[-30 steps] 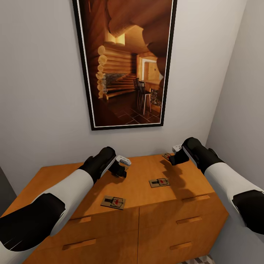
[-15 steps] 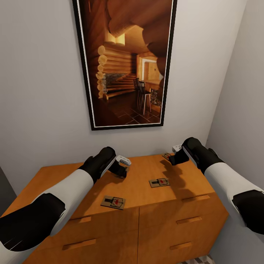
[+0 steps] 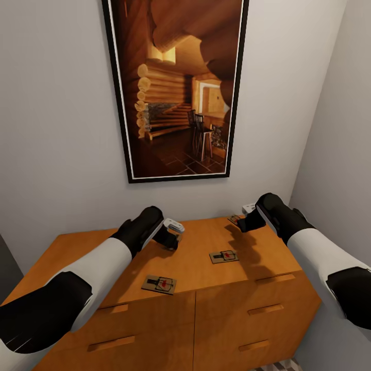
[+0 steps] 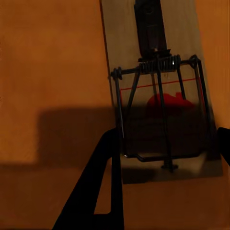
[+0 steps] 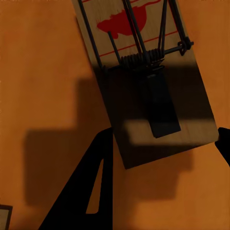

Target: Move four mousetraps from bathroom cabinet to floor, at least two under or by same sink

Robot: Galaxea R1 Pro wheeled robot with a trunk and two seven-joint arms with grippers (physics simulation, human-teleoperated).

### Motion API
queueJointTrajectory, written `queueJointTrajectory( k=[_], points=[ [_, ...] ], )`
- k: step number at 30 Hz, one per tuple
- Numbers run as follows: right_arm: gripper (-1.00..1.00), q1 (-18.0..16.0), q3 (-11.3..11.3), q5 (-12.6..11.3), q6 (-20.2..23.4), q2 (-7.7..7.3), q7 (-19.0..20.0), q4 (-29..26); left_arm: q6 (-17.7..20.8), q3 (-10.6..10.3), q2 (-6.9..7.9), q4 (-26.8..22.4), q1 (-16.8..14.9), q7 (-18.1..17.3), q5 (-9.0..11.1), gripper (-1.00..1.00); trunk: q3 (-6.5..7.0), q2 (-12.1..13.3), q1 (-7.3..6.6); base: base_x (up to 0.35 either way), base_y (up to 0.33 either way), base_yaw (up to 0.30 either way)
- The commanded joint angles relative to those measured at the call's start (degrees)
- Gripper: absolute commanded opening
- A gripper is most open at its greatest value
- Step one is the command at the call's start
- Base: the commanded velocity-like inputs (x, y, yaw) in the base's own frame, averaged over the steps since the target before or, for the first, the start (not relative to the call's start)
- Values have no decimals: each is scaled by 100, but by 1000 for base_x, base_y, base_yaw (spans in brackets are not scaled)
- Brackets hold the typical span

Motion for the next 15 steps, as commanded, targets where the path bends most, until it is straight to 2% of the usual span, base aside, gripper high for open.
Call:
queueJointTrajectory(
  k=[1,7,15],
  points=[
    [-100,-5,35,2,19,-8,17,-8,27,-33,2,287,-3,-18,1,-100,-8,-3,0,0,0,0],
    [-100,-6,35,2,19,-8,16,-8,44,-24,9,-276,-3,-39,40,-100,-8,-3,0,0,0,0],
    [-100,-6,35,2,19,-8,15,-8,44,-19,5,-459,-3,-43,56,-100,-8,-3,0,0,0,0]
  ],
)
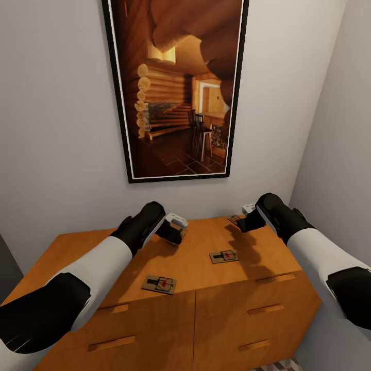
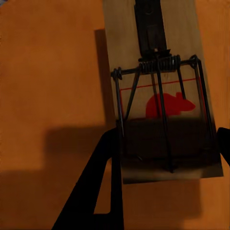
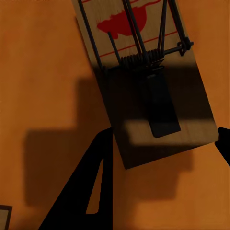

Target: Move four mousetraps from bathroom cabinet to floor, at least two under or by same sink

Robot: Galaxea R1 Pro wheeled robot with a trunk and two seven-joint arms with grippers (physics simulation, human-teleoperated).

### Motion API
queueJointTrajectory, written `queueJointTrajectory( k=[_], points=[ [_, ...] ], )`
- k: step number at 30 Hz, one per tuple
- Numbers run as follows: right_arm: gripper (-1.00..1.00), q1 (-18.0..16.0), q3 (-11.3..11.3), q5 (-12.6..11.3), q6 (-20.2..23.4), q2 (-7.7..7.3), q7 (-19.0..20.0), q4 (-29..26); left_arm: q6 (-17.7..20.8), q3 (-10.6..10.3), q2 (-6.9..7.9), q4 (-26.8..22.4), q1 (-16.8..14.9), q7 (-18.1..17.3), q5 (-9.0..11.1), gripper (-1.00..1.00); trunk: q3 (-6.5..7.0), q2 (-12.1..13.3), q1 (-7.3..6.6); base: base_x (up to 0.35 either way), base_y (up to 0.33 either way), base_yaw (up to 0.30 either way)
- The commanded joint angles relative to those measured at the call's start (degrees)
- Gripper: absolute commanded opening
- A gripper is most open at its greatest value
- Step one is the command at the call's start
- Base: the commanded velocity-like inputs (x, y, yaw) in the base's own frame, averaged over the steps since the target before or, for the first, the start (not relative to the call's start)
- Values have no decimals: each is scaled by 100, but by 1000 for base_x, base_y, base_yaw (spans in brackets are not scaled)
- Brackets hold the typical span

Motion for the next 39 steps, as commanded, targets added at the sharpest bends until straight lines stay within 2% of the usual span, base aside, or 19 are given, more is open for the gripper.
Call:
queueJointTrajectory(
  k=[1,15,39],
  points=[
    [-100,-7,35,2,19,-8,15,-8,19,-18,3,-7,-6,-5,-2,-100,-7,-4,0,0,0,0],
    [-100,-4,35,2,19,-8,10,-8,19,8,18,-10,-6,-14,7,-100,-7,-4,0,-53,0,0],
    [-100,-7,35,42,19,45,23,-49,19,45,73,-49,-7,18,-29,-100,-7,-4,0,-335,0,0]
  ],
)
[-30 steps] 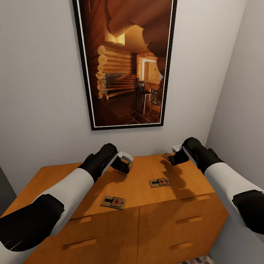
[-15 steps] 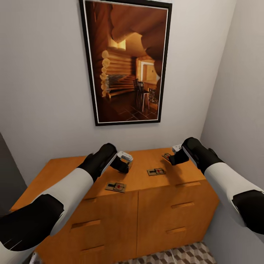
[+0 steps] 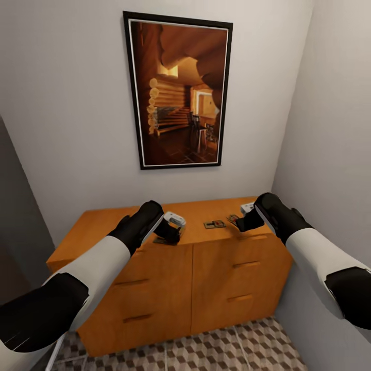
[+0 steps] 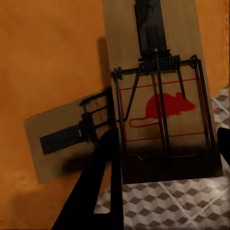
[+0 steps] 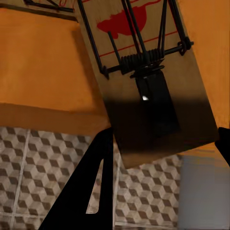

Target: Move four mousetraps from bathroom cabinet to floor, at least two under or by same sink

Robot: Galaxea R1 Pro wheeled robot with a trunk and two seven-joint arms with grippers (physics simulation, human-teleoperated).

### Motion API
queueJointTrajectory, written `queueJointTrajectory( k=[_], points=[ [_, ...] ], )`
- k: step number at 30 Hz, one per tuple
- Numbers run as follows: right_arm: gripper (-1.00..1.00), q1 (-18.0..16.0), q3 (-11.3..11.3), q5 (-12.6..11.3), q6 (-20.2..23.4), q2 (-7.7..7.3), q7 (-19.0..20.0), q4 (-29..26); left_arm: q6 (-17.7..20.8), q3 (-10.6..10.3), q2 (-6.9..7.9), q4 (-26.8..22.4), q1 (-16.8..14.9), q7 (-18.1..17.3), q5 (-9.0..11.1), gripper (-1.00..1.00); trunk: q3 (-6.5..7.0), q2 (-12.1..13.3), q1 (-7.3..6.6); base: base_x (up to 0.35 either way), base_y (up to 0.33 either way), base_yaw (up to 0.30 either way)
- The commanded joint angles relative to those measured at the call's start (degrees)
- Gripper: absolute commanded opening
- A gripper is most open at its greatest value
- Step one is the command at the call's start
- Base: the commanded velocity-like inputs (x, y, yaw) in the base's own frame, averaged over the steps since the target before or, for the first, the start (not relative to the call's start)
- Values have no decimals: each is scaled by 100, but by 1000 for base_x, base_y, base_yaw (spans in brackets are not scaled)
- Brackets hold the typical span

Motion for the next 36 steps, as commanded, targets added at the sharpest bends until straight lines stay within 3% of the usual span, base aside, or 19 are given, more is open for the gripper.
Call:
queueJointTrajectory(
  k=[1,12,36],
  points=[
    [-100,-5,33,9,18,-5,21,-12,19,-14,2,-20,-6,0,-6,-100,-7,-4,-4,-346,0,0],
    [-100,-5,27,1,18,-11,35,-13,19,-10,15,-378,-5,24,-11,-100,-7,-4,-4,-346,0,0],
    [-100,-3,33,-31,18,27,31,-3,19,-1,13,-390,-6,40,-8,-100,-7,-4,-4,-346,0,0]
  ],
)
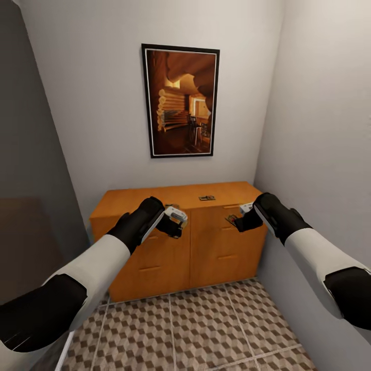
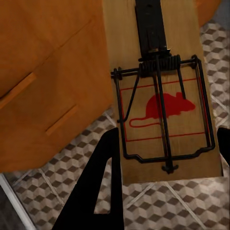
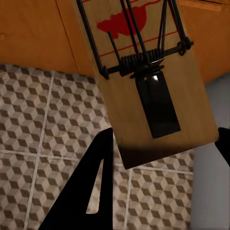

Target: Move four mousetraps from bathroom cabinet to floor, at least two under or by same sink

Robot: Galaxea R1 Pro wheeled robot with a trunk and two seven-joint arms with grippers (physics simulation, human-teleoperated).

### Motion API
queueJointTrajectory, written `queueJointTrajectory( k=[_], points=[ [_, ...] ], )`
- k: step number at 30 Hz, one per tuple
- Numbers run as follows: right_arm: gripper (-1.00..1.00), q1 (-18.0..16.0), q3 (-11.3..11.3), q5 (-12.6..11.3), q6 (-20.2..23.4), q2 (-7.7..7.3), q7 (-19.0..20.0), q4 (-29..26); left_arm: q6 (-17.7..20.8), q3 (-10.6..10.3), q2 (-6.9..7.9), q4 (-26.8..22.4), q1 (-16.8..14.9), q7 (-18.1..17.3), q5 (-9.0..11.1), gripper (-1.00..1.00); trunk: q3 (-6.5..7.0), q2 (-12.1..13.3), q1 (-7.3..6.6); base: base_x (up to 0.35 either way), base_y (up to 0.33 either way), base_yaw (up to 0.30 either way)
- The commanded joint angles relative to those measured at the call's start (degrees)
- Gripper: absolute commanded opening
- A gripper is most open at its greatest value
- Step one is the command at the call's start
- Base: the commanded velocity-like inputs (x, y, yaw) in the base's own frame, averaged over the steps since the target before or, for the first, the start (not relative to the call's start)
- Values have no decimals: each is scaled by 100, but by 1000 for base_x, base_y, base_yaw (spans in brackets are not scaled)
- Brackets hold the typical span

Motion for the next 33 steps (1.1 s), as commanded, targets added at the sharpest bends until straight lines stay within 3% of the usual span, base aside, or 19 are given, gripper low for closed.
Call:
queueJointTrajectory(
  k=[1,5,8,10,13,15,17,20,23,26,33],
  points=[
    [-100,-5,34,-3,19,-8,19,-8,20,-13,2,-3,-6,-5,-6,-100,-7,-4,-4,-346,0,0],
    [-100,61,34,-41,19,-4,-6,93,19,34,4,23,-6,-13,0,-100,-7,-4,-4,-346,0,0],
    [-100,82,34,-57,-35,12,-15,698,-26,334,129,279,-5,-14,12,-100,-7,-4,-4,-347,0,0],
    [-100,84,34,-65,-332,15,-16,1077,-48,460,187,527,-5,-11,27,-100,-7,-4,-4,-347,0,0],
    [-100,87,27,-77,-1114,20,-17,1951,-254,683,232,1263,-4,39,48,-100,-7,-4,-4,-348,0,0],
    [-100,65,13,-150,-1874,86,-21,2750,-788,991,242,2104,-4,198,101,-100,-7,-4,-4,-349,0,0],
    [-100,66,8,-201,-2155,119,-35,3006,-1070,1164,249,2517,-4,336,169,-100,-7,-4,-4,-349,0,0],
    [-100,79,-5,-337,-2720,160,-212,3377,-2090,1629,333,3438,-10,1079,611,-100,-7,-4,-4,-349,0,0],
    [-100,236,-8,-423,-2872,170,-406,3460,-2631,1760,429,3626,20,1639,989,-100,-7,-4,-4,-349,0,0],
    [-100,776,-15,-717,-3190,165,-714,3495,-3010,1826,522,3727,257,2121,1400,-100,-7,-4,-4,-349,0,0],
    [-100,1385,-25,-1138,-3691,147,-1279,3515,-3739,1854,587,3758,866,2330,1584,-100,-7,-4,-4,-349,0,0]
  ],
)
